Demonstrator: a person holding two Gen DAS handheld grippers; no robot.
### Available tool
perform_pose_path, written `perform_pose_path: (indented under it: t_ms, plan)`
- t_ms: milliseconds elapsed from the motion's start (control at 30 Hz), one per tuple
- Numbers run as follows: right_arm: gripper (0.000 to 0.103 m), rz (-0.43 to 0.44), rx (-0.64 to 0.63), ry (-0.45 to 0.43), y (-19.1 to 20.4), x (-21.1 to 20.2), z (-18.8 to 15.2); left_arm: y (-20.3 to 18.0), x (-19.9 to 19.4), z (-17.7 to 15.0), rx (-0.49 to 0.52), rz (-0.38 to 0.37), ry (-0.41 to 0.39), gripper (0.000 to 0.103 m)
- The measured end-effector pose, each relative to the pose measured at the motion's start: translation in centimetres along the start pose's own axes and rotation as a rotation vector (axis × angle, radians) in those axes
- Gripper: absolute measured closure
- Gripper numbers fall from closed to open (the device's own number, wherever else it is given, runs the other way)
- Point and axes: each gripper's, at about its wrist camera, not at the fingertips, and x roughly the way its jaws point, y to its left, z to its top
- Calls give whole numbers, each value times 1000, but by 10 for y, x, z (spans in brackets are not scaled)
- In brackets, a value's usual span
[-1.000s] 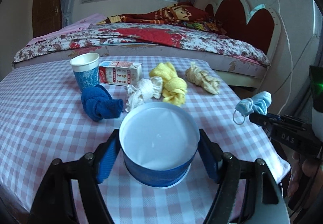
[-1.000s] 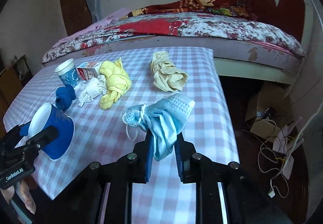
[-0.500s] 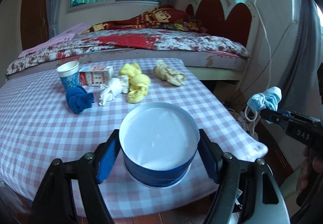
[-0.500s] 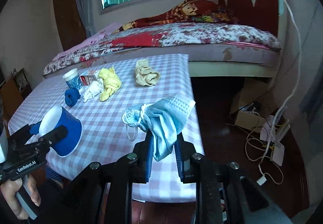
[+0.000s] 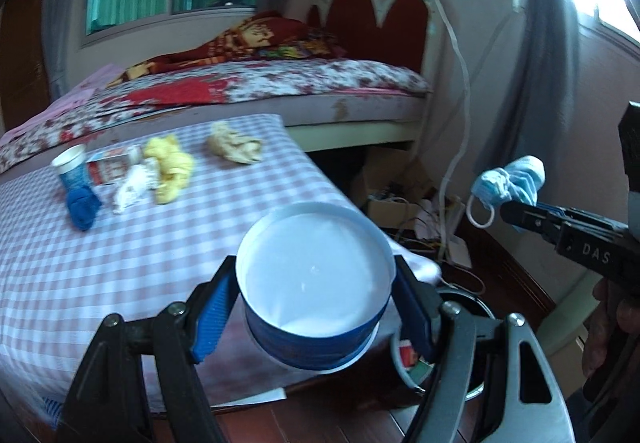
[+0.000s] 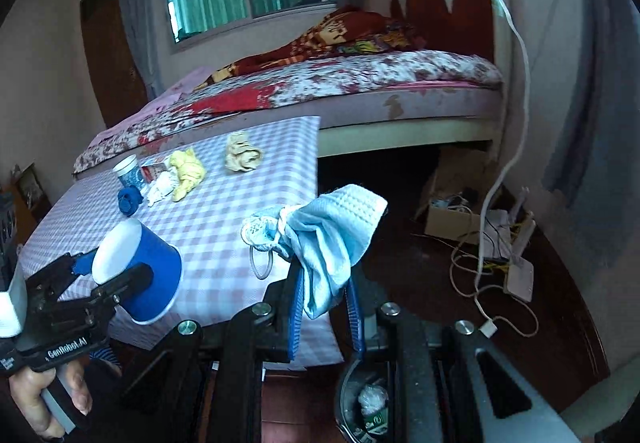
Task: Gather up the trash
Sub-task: 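Carry the mask and blue cup over the black bin with both tools, then open both tools to drop the mask and cup into the bin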
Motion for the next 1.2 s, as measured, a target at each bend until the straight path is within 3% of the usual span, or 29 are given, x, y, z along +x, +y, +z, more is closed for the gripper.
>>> perform_pose_path:
  t_ms: [467,733,1200]
  plan:
    - [82,-94,75,86,-93,-28,-61,-112,17,-28,146,-168,76,29]
    - [82,-105,120,148,-122,-12,-94,-139,50,-45,158,-204,166,29]
    - [82,-73,100,259,-142,24,-134,-149,95,-77,138,-242,282,29]
